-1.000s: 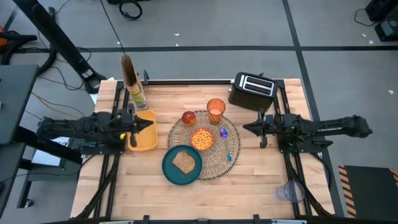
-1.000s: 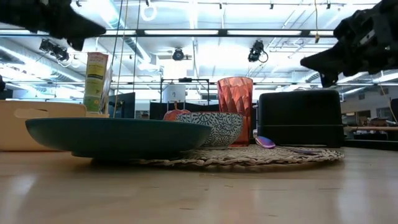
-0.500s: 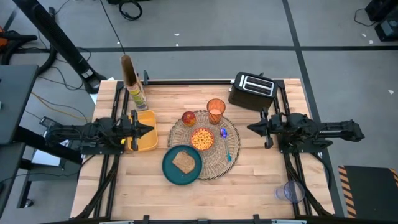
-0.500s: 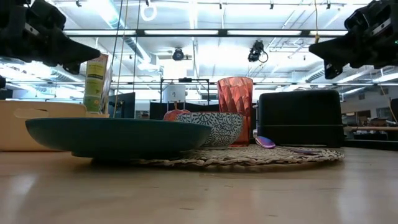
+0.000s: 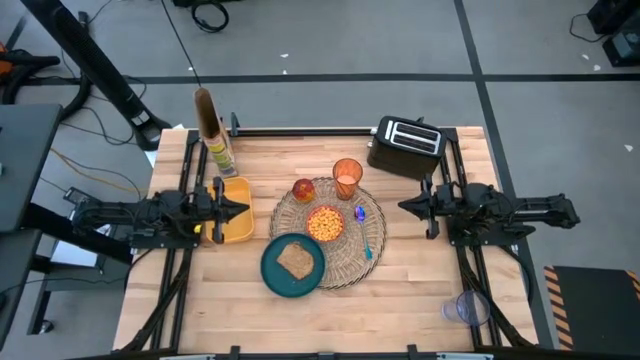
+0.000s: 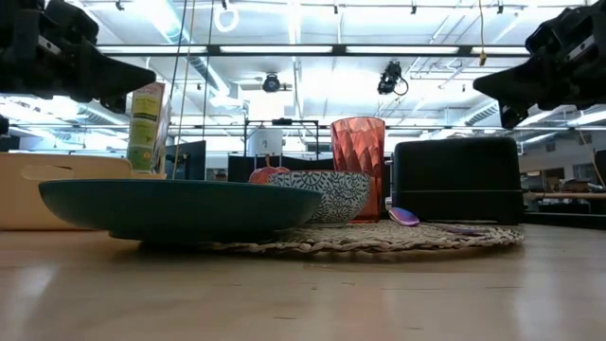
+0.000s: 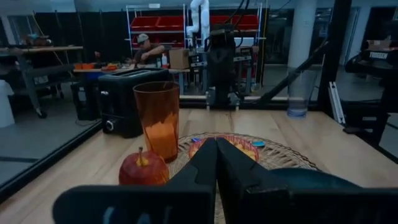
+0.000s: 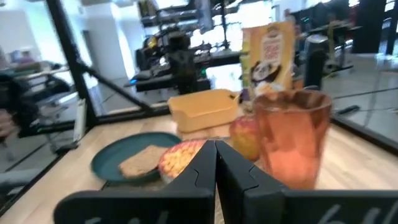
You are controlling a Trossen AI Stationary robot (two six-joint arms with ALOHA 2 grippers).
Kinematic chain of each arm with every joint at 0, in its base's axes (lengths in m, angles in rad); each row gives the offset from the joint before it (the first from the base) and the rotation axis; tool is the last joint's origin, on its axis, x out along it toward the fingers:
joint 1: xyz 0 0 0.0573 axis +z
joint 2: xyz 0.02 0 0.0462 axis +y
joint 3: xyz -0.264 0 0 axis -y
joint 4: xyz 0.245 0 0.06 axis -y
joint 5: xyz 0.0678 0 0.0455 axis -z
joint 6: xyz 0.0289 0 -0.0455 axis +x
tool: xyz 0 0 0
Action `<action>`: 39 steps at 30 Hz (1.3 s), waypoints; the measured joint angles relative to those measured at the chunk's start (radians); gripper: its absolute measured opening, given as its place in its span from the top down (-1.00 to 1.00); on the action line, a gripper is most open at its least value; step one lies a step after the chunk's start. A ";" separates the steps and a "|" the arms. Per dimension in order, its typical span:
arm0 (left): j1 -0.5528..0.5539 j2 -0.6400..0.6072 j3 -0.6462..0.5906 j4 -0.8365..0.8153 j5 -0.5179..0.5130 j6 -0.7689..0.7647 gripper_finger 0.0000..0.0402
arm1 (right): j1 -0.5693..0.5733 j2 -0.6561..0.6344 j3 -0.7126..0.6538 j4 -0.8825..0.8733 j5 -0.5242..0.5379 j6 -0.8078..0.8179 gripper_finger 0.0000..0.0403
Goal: Arrange a breakfast setting
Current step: Return to Home Position
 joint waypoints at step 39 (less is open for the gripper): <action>0.000 0.001 -0.004 0.030 0.033 0.000 0.94 | 0.000 0.014 0.000 -0.010 -0.082 0.034 0.88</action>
